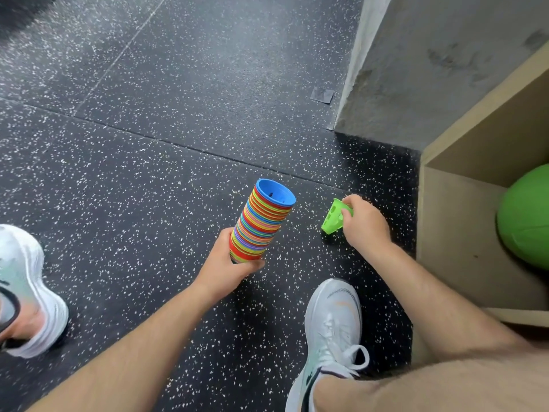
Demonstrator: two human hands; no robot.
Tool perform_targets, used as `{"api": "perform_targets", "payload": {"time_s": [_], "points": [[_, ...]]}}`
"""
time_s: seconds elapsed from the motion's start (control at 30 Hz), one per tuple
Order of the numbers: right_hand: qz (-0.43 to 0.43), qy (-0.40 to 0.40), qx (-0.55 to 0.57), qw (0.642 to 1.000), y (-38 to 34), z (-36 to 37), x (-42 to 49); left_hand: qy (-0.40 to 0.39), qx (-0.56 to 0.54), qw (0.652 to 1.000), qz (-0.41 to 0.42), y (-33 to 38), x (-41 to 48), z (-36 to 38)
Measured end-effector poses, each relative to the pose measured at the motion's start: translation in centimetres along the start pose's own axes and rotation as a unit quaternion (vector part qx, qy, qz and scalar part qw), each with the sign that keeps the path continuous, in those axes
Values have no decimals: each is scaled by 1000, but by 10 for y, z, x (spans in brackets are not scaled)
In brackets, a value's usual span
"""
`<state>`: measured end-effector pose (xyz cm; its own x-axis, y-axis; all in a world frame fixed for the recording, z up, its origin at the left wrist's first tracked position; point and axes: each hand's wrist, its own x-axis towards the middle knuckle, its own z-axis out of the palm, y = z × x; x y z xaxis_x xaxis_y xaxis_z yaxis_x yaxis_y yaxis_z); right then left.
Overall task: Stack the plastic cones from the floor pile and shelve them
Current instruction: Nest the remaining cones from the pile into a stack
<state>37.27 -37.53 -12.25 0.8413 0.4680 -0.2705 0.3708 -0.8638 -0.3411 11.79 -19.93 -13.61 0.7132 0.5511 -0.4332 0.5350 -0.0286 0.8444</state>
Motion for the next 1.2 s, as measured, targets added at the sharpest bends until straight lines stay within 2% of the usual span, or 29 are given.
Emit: {"api": "perform_targets", "payload": {"time_s": [0.2, 0.37, 0.5, 0.63, 0.73, 0.87, 0.93, 1.03, 1.2], "points": [[2, -21, 35, 999, 11, 4, 2, -3, 8, 1000, -1, 0, -1, 2], [-25, -13, 145, 989, -2, -8, 0, 1, 13, 1000, -1, 0, -2, 2], [-92, 40, 210, 972, -35, -25, -9, 13, 10, 1000, -5, 3, -3, 2], [-167, 114, 270, 941, -66, -36, -18, 20, 4, 1000, -6, 2, -3, 2], [-223, 138, 287, 921, -80, -40, -24, 20, 6, 1000, -5, 1, -2, 1], [-285, 102, 251, 919, -89, -36, -31, 21, 10, 1000, -1, -3, -1, 1], [-305, 51, 239, 921, -92, -34, -37, 19, 11, 1000, 0, -5, 0, 0], [-285, -27, 276, 917, -98, -25, -48, 21, 8, 1000, -2, -6, 1, 0], [-237, -24, 266, 934, -111, -7, -48, 25, -12, 1000, -11, -6, -1, -2]]}}
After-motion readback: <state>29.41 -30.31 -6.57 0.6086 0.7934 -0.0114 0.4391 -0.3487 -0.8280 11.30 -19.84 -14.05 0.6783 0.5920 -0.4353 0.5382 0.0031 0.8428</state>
